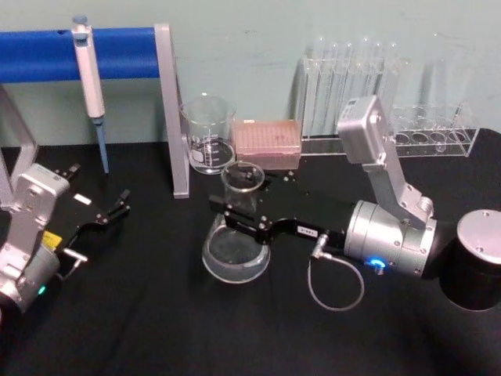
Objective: Grasp the erlenmeyer flask with one hand, shake it three times, then place it back.
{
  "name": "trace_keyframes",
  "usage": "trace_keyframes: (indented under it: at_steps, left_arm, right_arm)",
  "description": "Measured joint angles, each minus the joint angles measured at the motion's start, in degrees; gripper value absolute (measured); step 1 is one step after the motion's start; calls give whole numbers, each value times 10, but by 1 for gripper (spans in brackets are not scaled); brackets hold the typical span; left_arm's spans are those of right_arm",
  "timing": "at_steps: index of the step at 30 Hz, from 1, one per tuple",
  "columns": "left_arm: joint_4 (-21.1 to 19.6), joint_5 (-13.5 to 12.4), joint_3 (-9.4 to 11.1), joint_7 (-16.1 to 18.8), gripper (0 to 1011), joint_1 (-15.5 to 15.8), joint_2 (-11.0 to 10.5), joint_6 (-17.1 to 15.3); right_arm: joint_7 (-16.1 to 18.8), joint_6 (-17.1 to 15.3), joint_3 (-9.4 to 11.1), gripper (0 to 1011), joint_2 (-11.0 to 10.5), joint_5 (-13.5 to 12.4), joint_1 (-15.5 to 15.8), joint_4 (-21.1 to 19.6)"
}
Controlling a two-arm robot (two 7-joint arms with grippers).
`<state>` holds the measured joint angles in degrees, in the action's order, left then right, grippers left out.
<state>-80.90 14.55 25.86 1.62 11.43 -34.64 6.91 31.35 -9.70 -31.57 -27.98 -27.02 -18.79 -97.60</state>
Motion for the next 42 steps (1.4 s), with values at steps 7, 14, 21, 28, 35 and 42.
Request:
trace_keyframes:
  at_steps: [7, 14, 21, 28, 35, 42]
  left_arm:
    - [0, 0, 0, 0, 1001, 0, 0, 0]
    - [0, 0, 0, 0, 1001, 0, 0, 0]
    - [0, 0, 0, 0, 1001, 0, 0, 0]
    - [0, 0, 0, 0, 1001, 0, 0, 0]
    - [0, 0, 0, 0, 1001, 0, 0, 0]
    - [0, 0, 0, 0, 1001, 0, 0, 0]
  right_arm:
    - [14, 5, -14, 449, -9, -7, -4, -5]
    - [23, 10, -26, 449, -18, -11, -6, -12]
    - [25, 13, -30, 449, -24, -16, -6, -14]
    - [7, 14, -25, 449, -22, -17, -7, -7]
    - [-20, 17, -8, 449, -13, -14, -13, 11]
    - [-43, 19, 9, 449, -3, -3, -19, 30]
